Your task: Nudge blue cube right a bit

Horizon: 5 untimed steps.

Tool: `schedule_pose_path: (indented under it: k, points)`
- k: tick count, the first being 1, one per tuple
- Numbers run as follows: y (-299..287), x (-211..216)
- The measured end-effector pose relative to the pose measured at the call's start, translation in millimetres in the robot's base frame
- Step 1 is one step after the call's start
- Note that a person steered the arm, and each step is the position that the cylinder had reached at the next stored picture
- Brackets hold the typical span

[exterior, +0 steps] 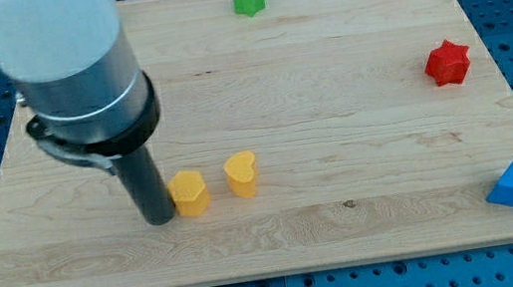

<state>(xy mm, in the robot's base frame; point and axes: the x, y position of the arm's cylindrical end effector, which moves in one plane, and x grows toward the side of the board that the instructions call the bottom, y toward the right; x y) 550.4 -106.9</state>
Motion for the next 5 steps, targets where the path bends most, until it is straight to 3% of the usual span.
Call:
schedule_pose_path:
  k: [3,5]
  points:
    - [36,-9]
    - [-36,-16]
